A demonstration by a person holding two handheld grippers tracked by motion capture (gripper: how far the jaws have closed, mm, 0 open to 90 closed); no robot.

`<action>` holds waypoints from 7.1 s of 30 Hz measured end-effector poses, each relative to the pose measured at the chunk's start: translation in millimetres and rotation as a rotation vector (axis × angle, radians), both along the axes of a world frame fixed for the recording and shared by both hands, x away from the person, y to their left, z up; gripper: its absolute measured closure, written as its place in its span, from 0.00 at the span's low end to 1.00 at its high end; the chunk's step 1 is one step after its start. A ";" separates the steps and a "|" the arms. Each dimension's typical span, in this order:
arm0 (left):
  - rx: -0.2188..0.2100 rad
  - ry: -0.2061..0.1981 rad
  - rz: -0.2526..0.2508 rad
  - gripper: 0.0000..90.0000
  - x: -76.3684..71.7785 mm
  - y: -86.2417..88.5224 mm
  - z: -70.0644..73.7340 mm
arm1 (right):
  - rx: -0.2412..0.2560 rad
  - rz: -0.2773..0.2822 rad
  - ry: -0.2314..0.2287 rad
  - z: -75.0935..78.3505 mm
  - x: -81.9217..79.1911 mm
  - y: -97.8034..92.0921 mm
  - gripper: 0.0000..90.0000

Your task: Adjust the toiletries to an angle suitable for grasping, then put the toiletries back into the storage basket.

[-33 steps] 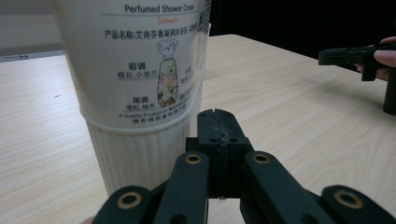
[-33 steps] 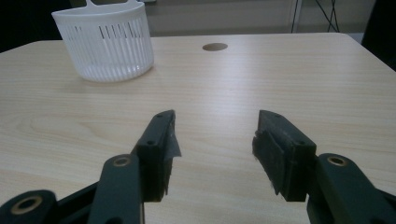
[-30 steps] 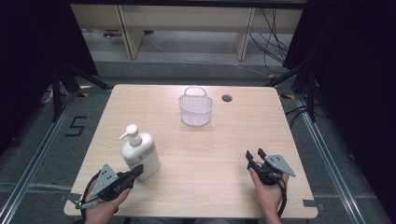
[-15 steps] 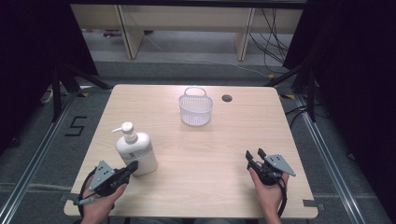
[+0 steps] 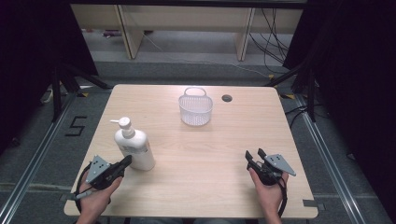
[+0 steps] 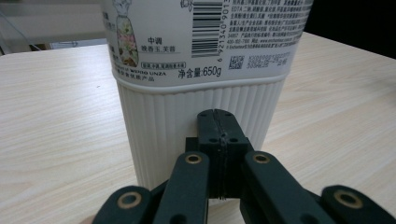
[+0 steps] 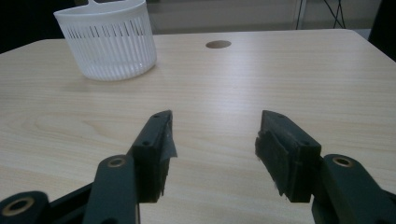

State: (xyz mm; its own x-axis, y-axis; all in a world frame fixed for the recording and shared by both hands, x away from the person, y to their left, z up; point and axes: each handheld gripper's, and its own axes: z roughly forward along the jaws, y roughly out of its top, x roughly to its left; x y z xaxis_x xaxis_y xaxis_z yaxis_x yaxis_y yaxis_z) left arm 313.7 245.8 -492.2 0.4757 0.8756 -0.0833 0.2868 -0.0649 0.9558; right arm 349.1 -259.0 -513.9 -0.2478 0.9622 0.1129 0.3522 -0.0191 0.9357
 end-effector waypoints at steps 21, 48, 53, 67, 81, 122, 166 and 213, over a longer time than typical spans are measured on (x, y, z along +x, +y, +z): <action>-0.095 -0.156 0.089 0.58 -21.6 4.6 22.2 | 0.022 -0.002 -0.014 -0.6 -0.6 -0.3 0.43; -0.102 -0.268 0.108 0.51 -8.6 -12.9 64.1 | -0.016 -0.001 0.005 0.5 -0.3 2.7 0.42; -0.111 -0.272 0.105 0.52 -2.1 -14.9 70.6 | -0.021 0.004 -0.016 -0.5 1.2 1.9 0.43; -0.123 -0.275 0.099 0.52 15.5 -19.8 89.2 | -0.027 -0.006 -0.006 -0.2 1.0 2.9 0.43; -0.134 -0.251 0.096 0.59 25.5 -22.7 96.0 | -0.015 0.016 0.006 -0.6 1.9 2.8 0.42; -0.138 -0.252 0.048 0.66 33.6 -33.6 120.5 | -0.023 0.000 0.027 0.8 0.4 5.1 0.42; -0.129 -0.268 0.026 0.66 57.6 -56.1 129.2 | -0.024 0.019 0.015 0.2 1.0 4.5 0.42; -0.147 -0.294 0.004 0.66 86.4 -84.0 148.3 | -0.015 0.026 0.024 0.4 0.2 5.9 0.42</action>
State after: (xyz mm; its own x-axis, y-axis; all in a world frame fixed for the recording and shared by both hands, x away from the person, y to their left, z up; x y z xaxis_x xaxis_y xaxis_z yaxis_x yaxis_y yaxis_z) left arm 400.1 161.8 -343.9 0.4946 0.8664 -0.0688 -0.0031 0.0809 0.9967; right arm 349.2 -253.1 -513.5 -0.2697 0.9573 0.1044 0.3751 0.0046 0.9270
